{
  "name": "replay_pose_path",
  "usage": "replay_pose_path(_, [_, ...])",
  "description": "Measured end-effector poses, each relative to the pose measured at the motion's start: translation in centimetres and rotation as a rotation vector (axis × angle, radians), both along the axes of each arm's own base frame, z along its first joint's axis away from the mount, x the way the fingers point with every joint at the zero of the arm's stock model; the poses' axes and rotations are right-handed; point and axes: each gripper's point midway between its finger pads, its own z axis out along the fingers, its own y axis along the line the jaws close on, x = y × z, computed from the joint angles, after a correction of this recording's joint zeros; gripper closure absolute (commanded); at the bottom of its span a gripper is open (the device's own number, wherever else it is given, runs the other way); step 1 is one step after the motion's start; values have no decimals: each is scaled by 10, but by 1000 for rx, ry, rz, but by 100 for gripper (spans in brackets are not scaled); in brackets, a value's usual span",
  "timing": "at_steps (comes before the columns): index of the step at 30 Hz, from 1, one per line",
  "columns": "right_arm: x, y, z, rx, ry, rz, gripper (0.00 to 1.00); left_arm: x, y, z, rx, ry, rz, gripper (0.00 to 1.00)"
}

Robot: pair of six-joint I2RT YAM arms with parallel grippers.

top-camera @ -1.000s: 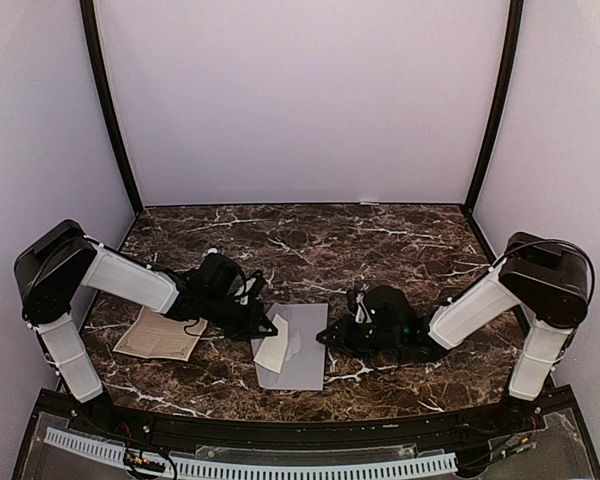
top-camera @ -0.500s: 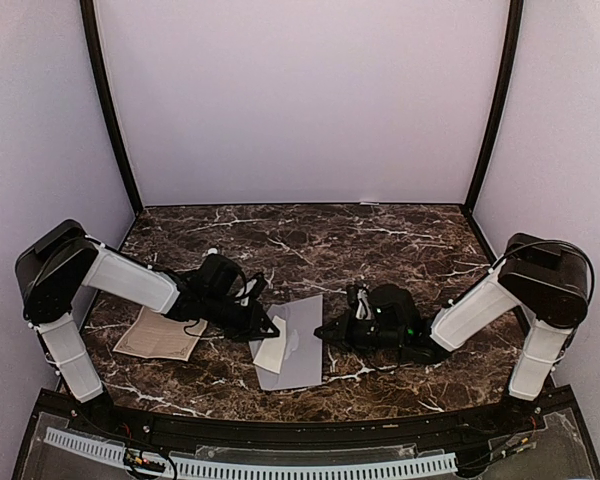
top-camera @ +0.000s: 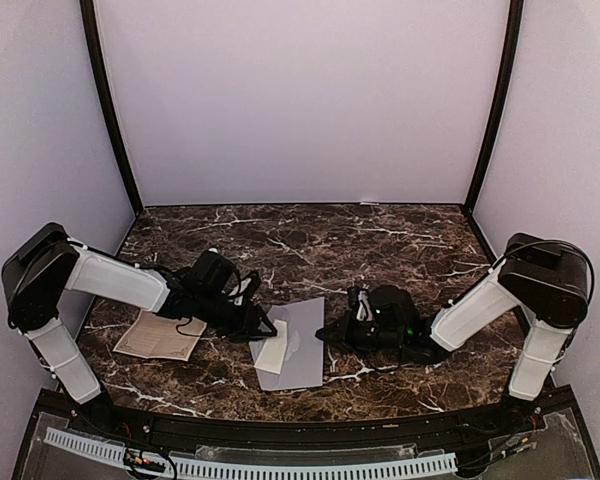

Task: Place the letter into the envelope and seal it
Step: Place the letter in the envelope.

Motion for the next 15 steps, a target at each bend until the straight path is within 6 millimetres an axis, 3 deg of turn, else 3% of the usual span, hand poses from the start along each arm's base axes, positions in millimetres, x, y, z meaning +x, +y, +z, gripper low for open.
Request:
replay_pose_path(8, [0, -1, -2, -7, 8, -2, 100, -12, 7, -9, 29, 51, -11, 57])
replay_pose_path(15, [-1, -2, -4, -13, 12, -4, 100, -29, 1, -11, 24, 80, -58, 58])
